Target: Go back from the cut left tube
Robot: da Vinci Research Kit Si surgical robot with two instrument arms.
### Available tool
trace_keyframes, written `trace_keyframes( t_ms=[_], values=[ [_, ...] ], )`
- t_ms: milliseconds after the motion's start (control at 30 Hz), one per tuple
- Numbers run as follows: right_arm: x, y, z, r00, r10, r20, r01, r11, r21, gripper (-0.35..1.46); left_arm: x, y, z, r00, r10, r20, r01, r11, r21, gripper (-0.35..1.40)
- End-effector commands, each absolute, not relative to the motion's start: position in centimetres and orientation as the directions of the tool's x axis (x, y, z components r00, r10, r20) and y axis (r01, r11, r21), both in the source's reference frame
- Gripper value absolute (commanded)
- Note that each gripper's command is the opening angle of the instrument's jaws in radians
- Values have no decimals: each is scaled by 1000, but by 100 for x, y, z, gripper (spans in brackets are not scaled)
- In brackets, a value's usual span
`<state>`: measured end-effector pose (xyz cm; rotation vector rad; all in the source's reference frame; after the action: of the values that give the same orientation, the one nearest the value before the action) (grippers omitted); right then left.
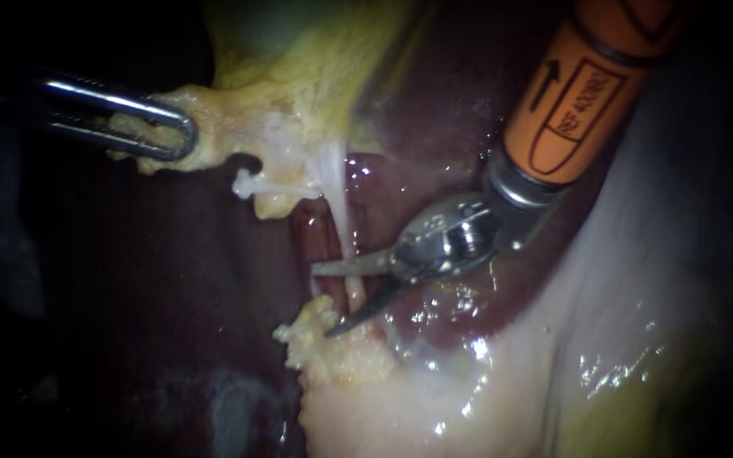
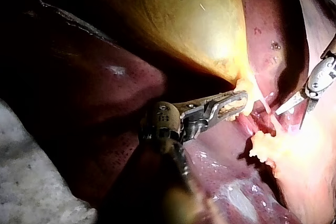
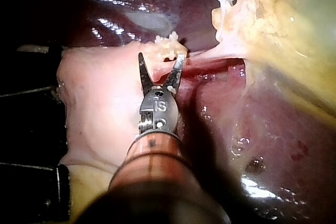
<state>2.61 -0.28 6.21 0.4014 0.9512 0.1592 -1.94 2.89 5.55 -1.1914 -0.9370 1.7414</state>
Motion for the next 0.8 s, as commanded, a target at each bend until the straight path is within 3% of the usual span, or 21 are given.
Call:
trace_keyframes(
  t_ms=[33, 367, 800],
  values=[
    [255, -25, 617, 571, 310, -760, 36, 915, 401, 143, -194, 288, 555, -227, 908, -351, -208, -397, -894, -35],
    [205, 1, 590, 566, 308, -765, -9, 930, 368, 141, -193, 289, 556, -228, 908, -351, -207, -397, -894, -35],
    [193, 5, 583, 569, 309, -762, -34, 934, 354, 143, -193, 290, 568, -227, 909, -349, -209, -396, -894, -35]
  ],
)
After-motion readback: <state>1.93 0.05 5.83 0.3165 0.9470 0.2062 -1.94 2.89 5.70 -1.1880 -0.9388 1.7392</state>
